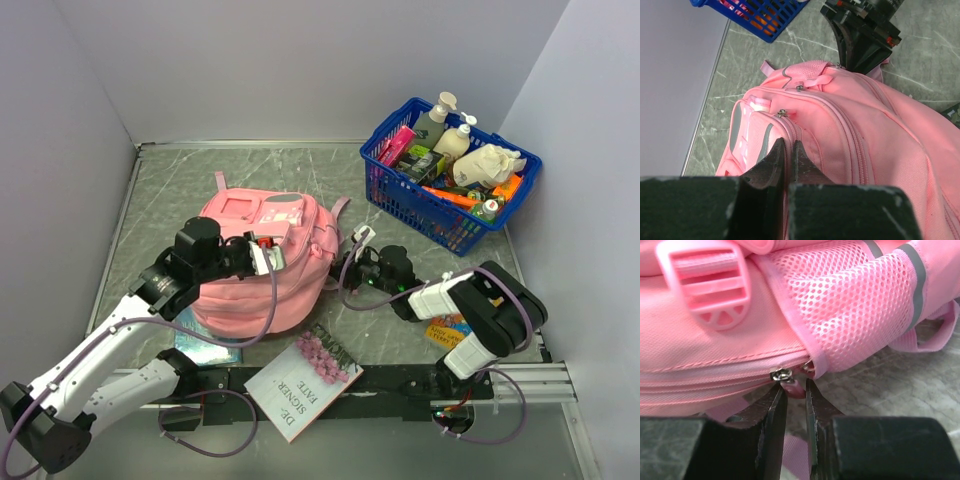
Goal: Pack the student bag
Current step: Unzip the student bag at the center of the board.
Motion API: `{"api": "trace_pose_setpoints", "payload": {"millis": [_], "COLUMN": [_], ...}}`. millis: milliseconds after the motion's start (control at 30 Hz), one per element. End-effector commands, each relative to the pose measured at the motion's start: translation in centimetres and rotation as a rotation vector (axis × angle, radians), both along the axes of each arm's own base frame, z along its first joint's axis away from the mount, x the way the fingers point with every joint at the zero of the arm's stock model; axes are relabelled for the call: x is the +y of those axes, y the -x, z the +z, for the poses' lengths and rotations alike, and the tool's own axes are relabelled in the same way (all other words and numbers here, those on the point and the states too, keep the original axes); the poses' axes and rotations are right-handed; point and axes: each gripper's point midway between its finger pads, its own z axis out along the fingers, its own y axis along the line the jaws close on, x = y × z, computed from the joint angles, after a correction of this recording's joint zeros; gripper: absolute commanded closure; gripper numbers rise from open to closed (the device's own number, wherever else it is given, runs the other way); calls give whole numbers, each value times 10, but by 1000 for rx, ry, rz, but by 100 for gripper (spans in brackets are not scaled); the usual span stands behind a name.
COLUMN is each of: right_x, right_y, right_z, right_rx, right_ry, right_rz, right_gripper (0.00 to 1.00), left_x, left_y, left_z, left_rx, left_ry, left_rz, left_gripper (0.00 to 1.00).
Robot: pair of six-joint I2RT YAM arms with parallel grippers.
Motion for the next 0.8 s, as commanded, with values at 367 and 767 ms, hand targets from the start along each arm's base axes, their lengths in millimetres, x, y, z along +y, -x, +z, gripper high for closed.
{"api": "trace_pose_setpoints", "payload": {"millis": [367,767], "right_x": [-13,16], "right_y": [26,26], "right_z": [1,20], "right_rx": [135,87], "right_ry": [60,56], "right_rz": [-10,-11], "right_gripper": [100,100], "left_x": [-12,-57], "left_y": [-71,-112], "left_z": [-8,44], "left_rx": [12,261], "left_ry": [55,236], "left_rz": [226,317], "left_gripper": [99,99]}}
